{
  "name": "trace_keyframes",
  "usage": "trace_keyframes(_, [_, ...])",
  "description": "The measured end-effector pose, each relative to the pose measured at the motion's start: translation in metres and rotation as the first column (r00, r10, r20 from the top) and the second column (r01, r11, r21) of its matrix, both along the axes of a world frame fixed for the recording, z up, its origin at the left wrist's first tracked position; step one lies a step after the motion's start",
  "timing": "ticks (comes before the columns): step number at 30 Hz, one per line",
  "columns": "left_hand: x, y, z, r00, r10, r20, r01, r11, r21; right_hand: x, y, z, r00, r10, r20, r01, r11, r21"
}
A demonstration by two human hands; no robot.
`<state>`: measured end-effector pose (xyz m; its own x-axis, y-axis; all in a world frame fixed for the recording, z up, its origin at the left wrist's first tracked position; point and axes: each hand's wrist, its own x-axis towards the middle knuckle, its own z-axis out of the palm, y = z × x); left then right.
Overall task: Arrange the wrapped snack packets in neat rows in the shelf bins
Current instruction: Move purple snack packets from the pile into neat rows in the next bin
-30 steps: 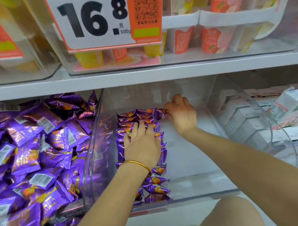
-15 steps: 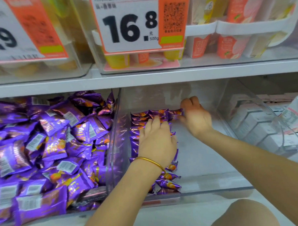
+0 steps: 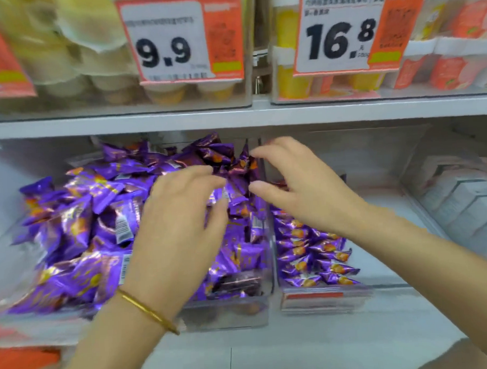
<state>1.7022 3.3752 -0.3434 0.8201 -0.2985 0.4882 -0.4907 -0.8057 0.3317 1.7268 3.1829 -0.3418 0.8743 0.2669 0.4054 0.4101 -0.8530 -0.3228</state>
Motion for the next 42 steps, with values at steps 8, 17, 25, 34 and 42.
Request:
trace_keyframes(8, [0.028, 0.035, -0.02, 0.99, 0.092, 0.109, -0.1, 0.992, 0.076, 0.078, 0.052, -0.003, 0.975, -0.097, -0.201, 0.04, 0.962, -0.271])
trace_keyframes(17, [0.033, 0.042, -0.038, 0.986, 0.08, 0.146, -0.086, 0.996, 0.032, 0.125, 0.063, 0.001, 0.98, -0.141, -0.14, 0.071, 0.908, -0.412])
trace_keyframes(25, [0.036, 0.04, -0.044, 0.979, 0.114, 0.171, -0.124, 0.991, 0.049, 0.13, 0.069, -0.001, 0.957, -0.246, -0.155, 0.15, 0.873, -0.464])
trace_keyframes(34, [0.038, 0.04, -0.047, 0.968, 0.131, 0.213, -0.147, 0.987, 0.064, 0.11, 0.073, 0.0, 0.974, -0.211, -0.087, 0.18, 0.943, -0.278])
trace_keyframes(42, [0.038, 0.039, -0.045, 0.97, 0.122, 0.211, -0.133, 0.991, 0.036, 0.029, 0.048, 0.007, 0.991, -0.133, 0.005, 0.133, 0.99, -0.042])
